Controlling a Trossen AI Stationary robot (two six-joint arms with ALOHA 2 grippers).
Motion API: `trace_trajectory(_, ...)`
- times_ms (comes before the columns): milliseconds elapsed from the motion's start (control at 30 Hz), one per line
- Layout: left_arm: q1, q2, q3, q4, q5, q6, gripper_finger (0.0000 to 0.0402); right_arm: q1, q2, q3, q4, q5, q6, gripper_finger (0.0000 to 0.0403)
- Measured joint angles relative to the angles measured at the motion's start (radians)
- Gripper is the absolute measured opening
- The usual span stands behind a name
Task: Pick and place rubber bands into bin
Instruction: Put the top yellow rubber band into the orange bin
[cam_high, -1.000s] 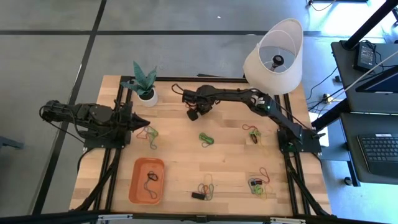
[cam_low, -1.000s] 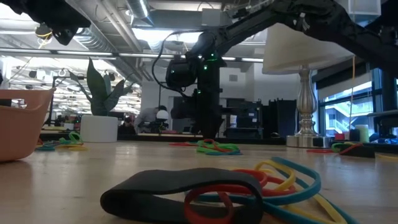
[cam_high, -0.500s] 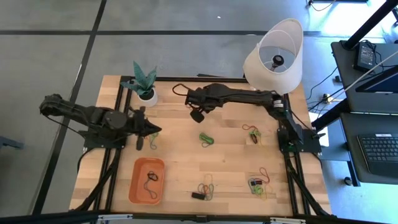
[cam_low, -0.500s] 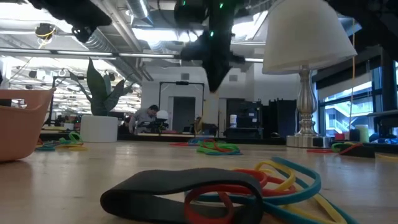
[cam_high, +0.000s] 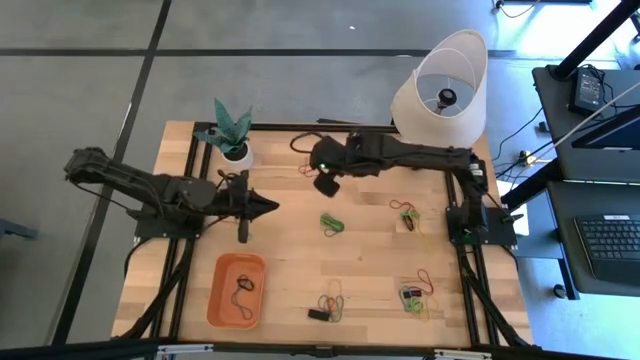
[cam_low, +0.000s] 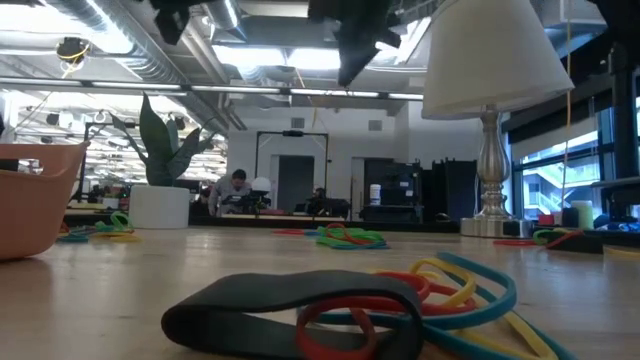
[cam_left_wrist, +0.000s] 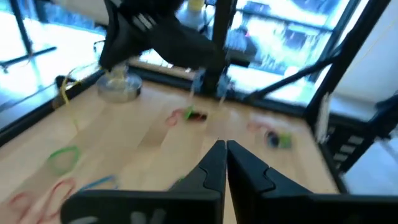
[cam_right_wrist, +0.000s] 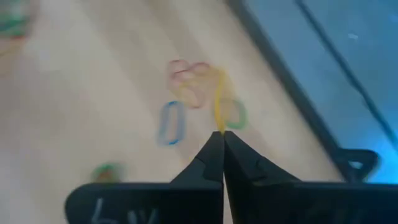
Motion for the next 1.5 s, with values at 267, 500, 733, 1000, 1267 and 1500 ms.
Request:
trace_trajectory(267, 0.000, 0.170, 0.000, 0.284, 0.016, 0.015, 0.0087, 0.113, -0.081, 0.000, 0.006, -0.095, -0.046, 0.0002)
trace_trajectory(500, 0.003, 0.310, 0.000, 0.478, -0.056, 0.120, 0.0169, 0.224, -0.117, 0.000, 0.039, -0.102, -0.074, 0.0001)
trace_trajectory(733, 0.037, 0.415, 0.000, 0.648, -0.061, 0.091, 0.0224, 0.283, -0.116, 0.000, 0.128, -0.136, -0.099, 0.0001)
trace_trajectory(1000, 0.037, 0.501, 0.045, 0.670, 0.008, 0.035, 0.0220, 0.293, -0.116, 0.000, 0.197, -0.136, -0.114, 0.0000)
trace_trajectory(1267, 0.034, 0.534, 0.075, 0.643, 0.030, 0.035, 0.0102, 0.293, -0.116, 0.000, 0.208, -0.136, -0.124, 0.0005)
trace_trajectory(1500, 0.032, 0.512, 0.075, 0.591, 0.047, 0.058, 0.0004, 0.291, -0.116, -0.001, 0.173, -0.136, -0.124, 0.0006)
